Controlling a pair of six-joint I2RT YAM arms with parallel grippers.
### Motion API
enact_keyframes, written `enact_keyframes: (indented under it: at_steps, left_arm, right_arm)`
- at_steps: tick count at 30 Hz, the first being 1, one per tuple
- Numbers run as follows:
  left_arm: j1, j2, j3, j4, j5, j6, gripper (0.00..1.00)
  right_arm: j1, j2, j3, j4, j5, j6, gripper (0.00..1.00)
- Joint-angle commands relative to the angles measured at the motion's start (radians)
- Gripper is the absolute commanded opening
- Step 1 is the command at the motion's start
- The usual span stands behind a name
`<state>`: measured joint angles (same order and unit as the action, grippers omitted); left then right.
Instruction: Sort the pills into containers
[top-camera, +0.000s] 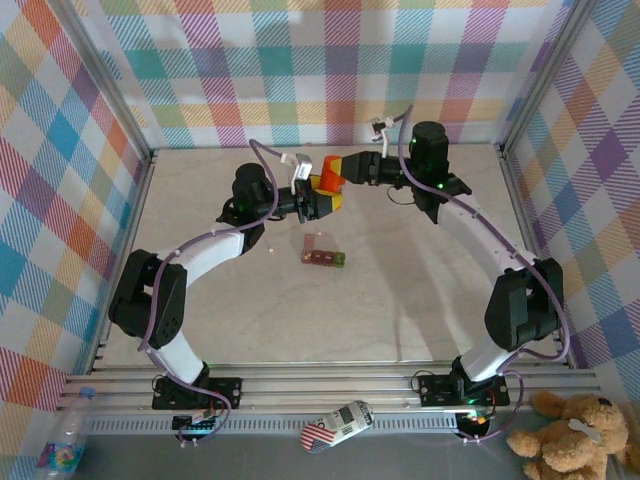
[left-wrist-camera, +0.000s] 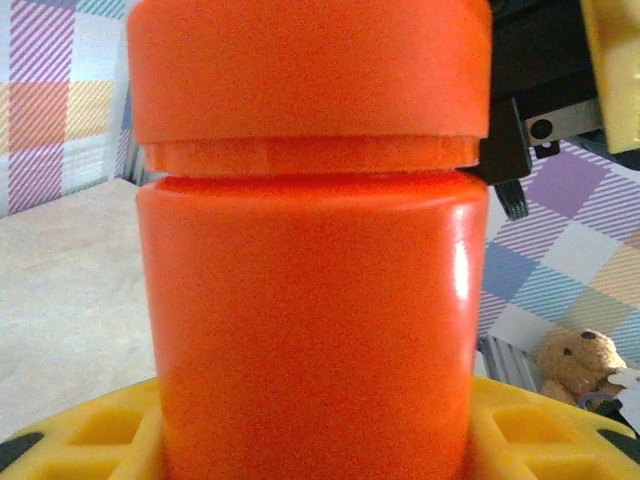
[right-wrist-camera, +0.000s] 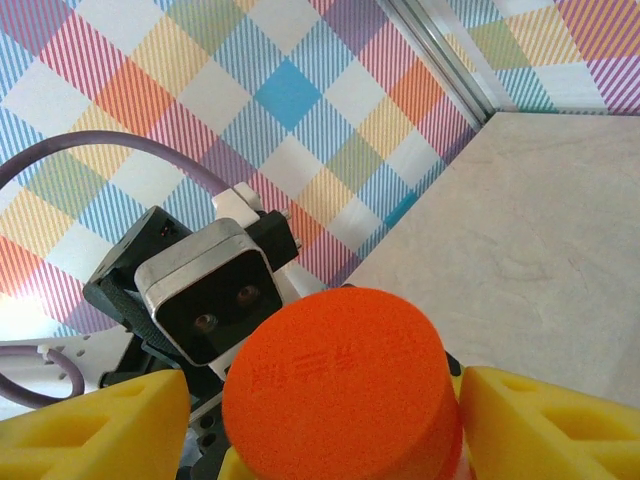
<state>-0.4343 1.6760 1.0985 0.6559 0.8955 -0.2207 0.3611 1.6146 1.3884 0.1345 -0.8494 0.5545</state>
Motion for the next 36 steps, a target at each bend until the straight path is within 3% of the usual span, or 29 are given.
enact_keyframes:
  at_steps: [1,11,15,21,29,32,36]
  left_arm:
    - [-0.009,-0.030,0.040,-0.004,0.033,-0.006,0.00]
    - [-0.011,-0.029,0.055,-0.019,0.029,-0.003,0.00]
    - [-0.014,-0.032,0.057,-0.025,-0.007,0.003,0.00]
    - [-0.094,-0.097,0.040,-0.177,-0.282,0.212,0.00]
    - [-0.245,-0.129,-0.042,-0.082,-0.684,0.366,0.00]
    - [-0.275,-0.130,-0.056,-0.057,-0.776,0.390,0.00]
    - [-0.283,-0.122,-0.069,-0.027,-0.806,0.374,0.00]
  right_arm:
    - [0.019,0.013,0.049,0.048,-0.062,0.010,0.68]
    - [0.035,0.015,0.049,0.006,-0.065,-0.010,0.40]
    - [0.046,0.003,0.025,-0.002,-0.015,0.000,0.35]
    - [0.116,-0.031,-0.047,-0.024,0.208,0.003,0.33]
    - [0.204,-0.030,-0.128,0.047,0.468,0.067,0.29]
    - [0.222,-0.028,-0.142,0.068,0.521,0.089,0.29]
    - [0.225,-0.021,-0.139,0.082,0.536,0.113,0.30]
